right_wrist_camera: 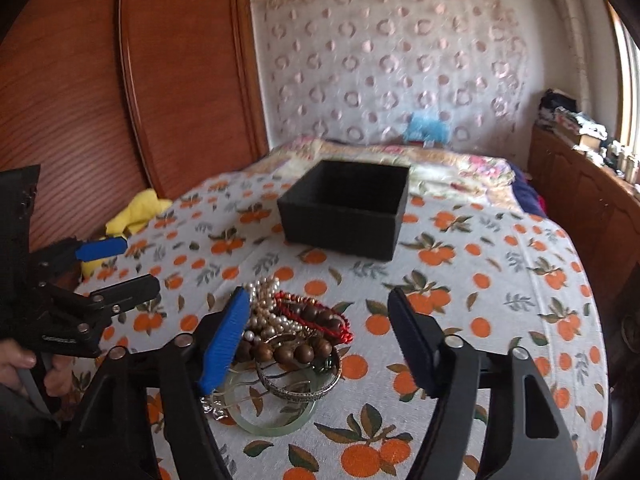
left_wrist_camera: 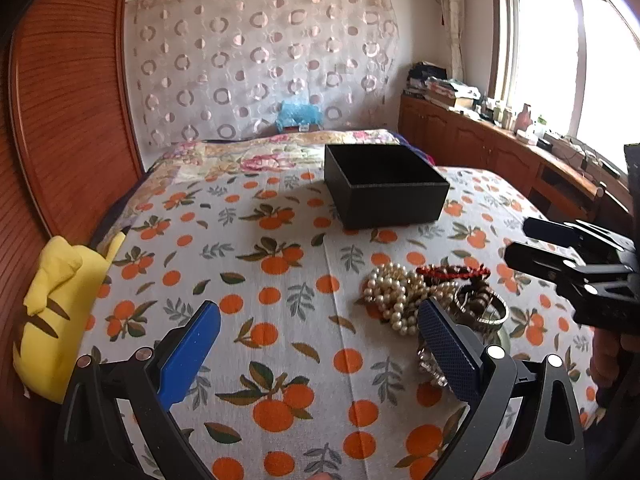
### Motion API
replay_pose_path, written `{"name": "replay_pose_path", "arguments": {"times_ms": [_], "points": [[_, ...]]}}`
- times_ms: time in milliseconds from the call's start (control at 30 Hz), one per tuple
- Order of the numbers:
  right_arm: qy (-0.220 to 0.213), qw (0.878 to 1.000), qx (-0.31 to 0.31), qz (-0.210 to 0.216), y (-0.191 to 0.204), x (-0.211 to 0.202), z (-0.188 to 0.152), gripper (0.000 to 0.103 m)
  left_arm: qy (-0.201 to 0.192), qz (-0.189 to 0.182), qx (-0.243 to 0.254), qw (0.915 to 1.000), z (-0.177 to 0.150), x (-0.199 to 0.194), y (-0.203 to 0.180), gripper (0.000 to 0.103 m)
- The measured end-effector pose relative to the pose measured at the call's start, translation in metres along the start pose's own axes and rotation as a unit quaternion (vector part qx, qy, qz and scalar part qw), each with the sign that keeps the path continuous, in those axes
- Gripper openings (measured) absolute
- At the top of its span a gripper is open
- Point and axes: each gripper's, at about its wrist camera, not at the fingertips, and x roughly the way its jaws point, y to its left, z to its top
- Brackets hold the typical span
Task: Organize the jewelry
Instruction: 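Lower the right gripper onto the red bead bracelet and close it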
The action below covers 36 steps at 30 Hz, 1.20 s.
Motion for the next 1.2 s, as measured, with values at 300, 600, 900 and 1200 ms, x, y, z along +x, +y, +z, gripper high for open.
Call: {"name": "replay_pose_path", "arguments": {"times_ms": [300, 600, 900, 1200], "points": [[0.061, 0.997, -0.033, 0.040, 0.013, 0.045, 0.008, 0.042, 0.025, -0.010, 0.000, 0.9996, -0.008, 0.010, 0.004, 0.095], [0.111, 0.991, -0.058, 0.056, 0.020, 0.073, 0.010, 0.024, 0.043, -0.026, 0.002, 0.9987, -0.013, 0.019, 0.003, 0.095], [0.090, 0.993, -0.049, 0.054, 0.005, 0.057, 0.013, 0.003, 0.055, -0.039, 0.004, 0.9977, -0.014, 0.027, -0.001, 0.095], [0.032, 0.998, -0.041, 0.023, -0.013, 0.014, 0.029, 0.003, 0.070, -0.098, 0.000, 0.9928, -0.003, 0.039, -0.008, 0.076]]}}
